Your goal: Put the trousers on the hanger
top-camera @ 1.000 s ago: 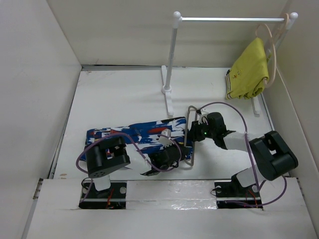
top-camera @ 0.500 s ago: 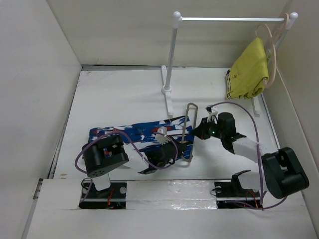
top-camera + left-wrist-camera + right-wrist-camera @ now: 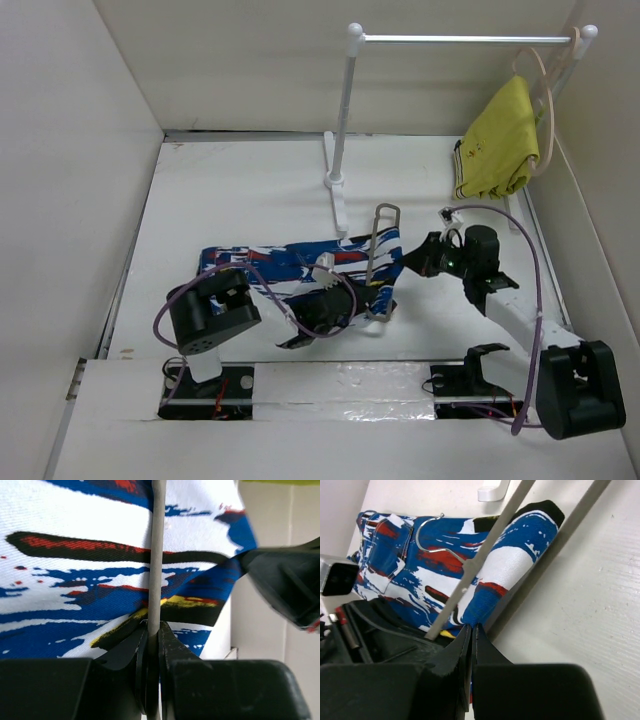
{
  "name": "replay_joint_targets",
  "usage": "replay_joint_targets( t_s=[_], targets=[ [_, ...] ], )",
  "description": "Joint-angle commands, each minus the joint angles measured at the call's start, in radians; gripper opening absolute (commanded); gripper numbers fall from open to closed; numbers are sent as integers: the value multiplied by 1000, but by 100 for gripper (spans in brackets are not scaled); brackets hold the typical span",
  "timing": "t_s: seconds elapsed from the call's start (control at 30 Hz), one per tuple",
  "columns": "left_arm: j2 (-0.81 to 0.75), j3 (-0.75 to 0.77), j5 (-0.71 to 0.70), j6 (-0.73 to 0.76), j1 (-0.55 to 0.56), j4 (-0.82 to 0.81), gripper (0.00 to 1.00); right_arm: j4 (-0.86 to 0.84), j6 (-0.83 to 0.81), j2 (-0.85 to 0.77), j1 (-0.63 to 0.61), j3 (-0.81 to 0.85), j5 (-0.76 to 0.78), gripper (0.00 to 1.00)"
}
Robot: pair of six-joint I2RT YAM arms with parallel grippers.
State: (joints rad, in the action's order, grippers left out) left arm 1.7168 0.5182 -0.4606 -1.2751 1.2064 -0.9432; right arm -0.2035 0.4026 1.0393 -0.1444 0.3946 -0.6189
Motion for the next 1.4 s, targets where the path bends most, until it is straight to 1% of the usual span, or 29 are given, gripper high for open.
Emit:
replay_joint_targets(
  t_s=[0.0, 0.03, 0.2, 0.3, 0.37, 0.47, 0.53, 0.6, 0.67, 0.7, 0.73, 0.77, 0.87, 0.93, 0.97, 1.0, 1.07, 1.13, 1.17, 1.23, 1.27, 1.3, 1.37],
  targets=[
    [75, 46, 49, 60, -1, 93, 0, -103, 28, 45, 19, 122, -10, 0],
    [89, 86, 57, 72, -1, 106, 0, -118, 36, 60, 8, 127, -4, 0],
    [176, 164, 134, 86, 10, 129, 0, -227, 93, 134, -14, 147, 18, 0],
    [217, 203, 157, 86, 10, 144, 0, -238, 111, 151, -47, 177, 48, 0],
    [253, 264, 172, 95, 19, 167, 0, -234, 111, 165, -75, 213, 79, 0],
    [276, 308, 162, 109, 28, 193, 0, -229, 110, 185, -86, 224, 90, 0],
    [288, 348, 149, 114, 28, 259, 0, -260, 134, 192, -95, 210, 84, 0],
    [293, 355, 132, 103, 38, 300, 0, -301, 163, 176, -95, 182, 82, 0],
    [258, 310, 96, 79, 25, 317, 0, -277, 157, 150, -95, 196, 88, 0],
    [242, 284, 83, 66, 15, 319, 0, -223, 148, 130, -81, 202, 100, 0],
    [212, 228, 76, 47, 15, 301, 0, -200, 133, 90, -67, 207, 117, 0],
    [199, 209, 71, 42, -1, 297, 0, -183, 134, 71, -58, 210, 160, 0],
    [188, 196, 60, 55, -1, 304, 0, -168, 142, 33, -3, 245, 148, 0],
    [211, 262, 62, 60, -1, 392, 0, -137, 136, 33, 19, 309, 145, 0],
    [211, 258, 56, 53, -10, 402, 0, -120, 133, 37, 44, 329, 148, 0],
    [199, 241, 48, 49, -10, 379, 0, -84, 130, 38, 61, 346, 131, 0],
    [127, 149, 25, 39, -48, 347, 0, -39, 105, 18, 103, 366, 102, 0],
    [67, 80, -12, 37, -48, 356, 0, -2, 72, -8, 124, 340, 111, 0],
    [16, 63, -57, 36, -48, 371, 0, -1, 71, -24, 141, 290, 108, 0],
    [-17, 16, -72, 25, -57, 379, 0, -19, 82, -85, 193, 230, 76, 0],
    [-41, 3, -69, 20, -57, 376, 0, -23, 82, -108, 210, 175, 64, 0],
    [-49, -6, -73, 20, -57, 379, 0, -2, 79, -164, 229, 153, 55, 0],
    [-71, -26, -91, 20, -67, 388, 0, 50, 50, -223, 284, 125, 62, 0]
  ],
)
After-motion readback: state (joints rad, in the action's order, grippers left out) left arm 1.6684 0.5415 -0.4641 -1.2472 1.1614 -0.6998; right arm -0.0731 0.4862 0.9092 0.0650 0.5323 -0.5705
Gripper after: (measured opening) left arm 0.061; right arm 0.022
